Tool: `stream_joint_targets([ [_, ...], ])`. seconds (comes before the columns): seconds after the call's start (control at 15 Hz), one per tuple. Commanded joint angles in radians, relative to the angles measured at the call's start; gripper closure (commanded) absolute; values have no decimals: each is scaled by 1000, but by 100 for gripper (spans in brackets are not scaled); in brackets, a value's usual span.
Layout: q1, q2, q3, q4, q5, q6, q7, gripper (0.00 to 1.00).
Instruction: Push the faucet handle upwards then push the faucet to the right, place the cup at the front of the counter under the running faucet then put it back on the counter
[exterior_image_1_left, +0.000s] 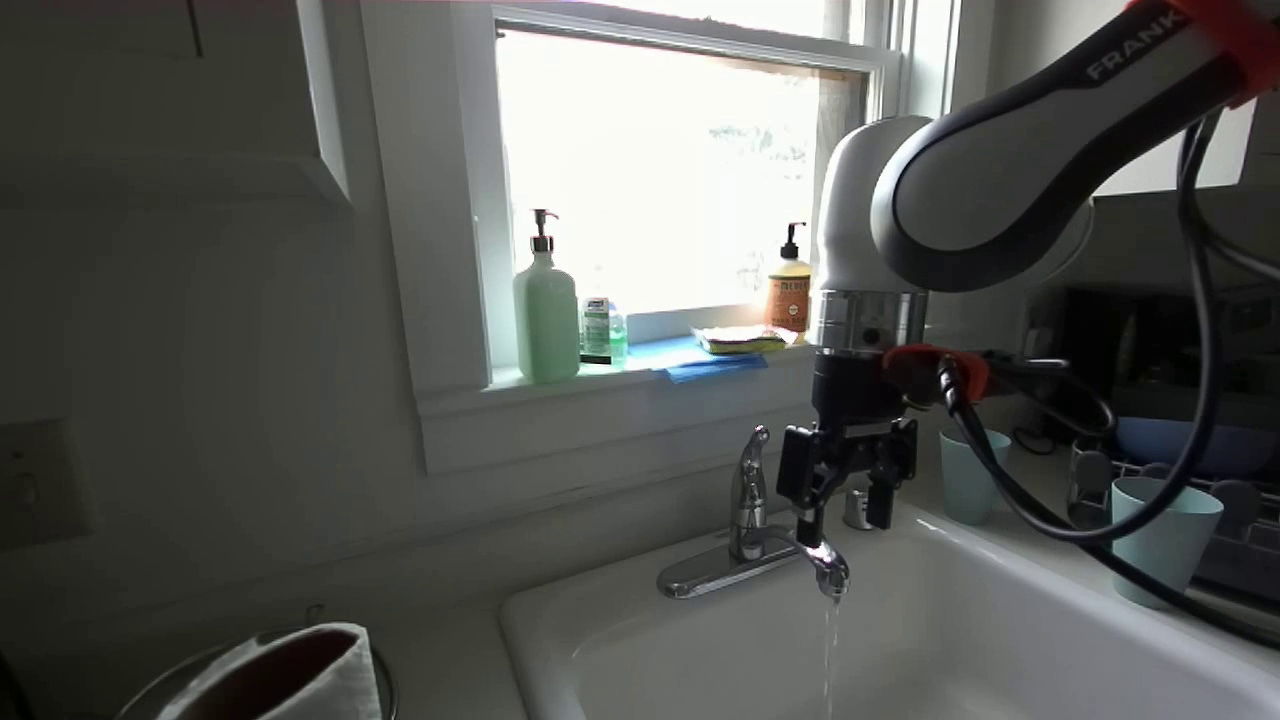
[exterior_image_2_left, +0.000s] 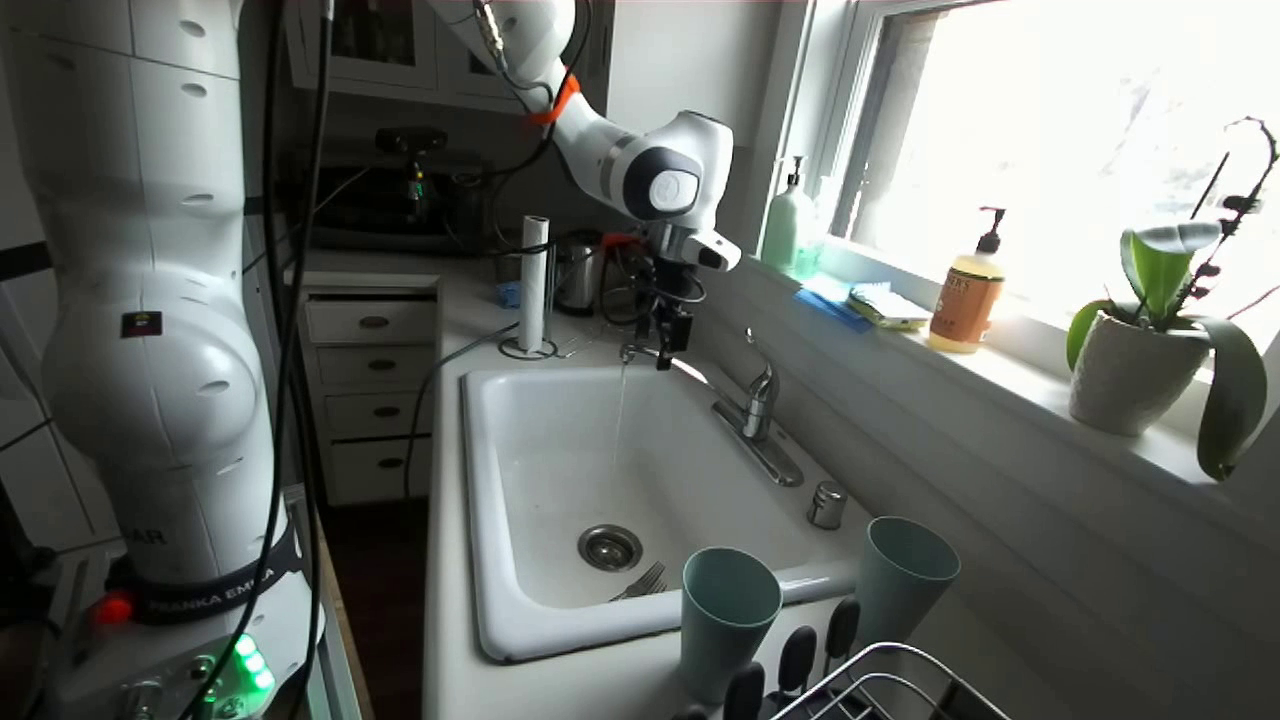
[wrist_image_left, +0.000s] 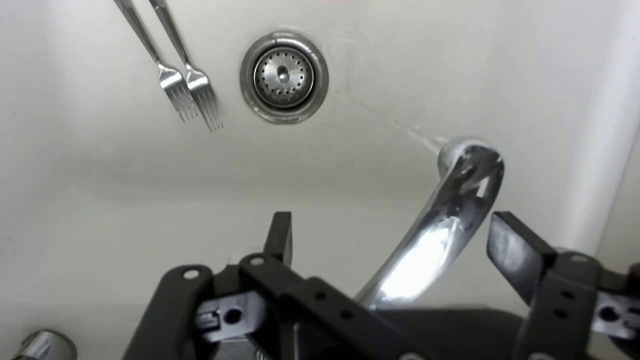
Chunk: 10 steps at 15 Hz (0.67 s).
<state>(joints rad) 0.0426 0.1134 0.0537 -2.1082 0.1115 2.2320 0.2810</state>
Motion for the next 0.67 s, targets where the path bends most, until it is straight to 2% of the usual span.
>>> stream_joint_targets([
  [0.0, -1, 20, -1, 28, 56, -68, -45, 0],
  [0.4, -2, 44, -2, 43, 63, -96, -75, 0],
  [0.6, -2, 57, -1, 43, 75, -73, -96, 0],
])
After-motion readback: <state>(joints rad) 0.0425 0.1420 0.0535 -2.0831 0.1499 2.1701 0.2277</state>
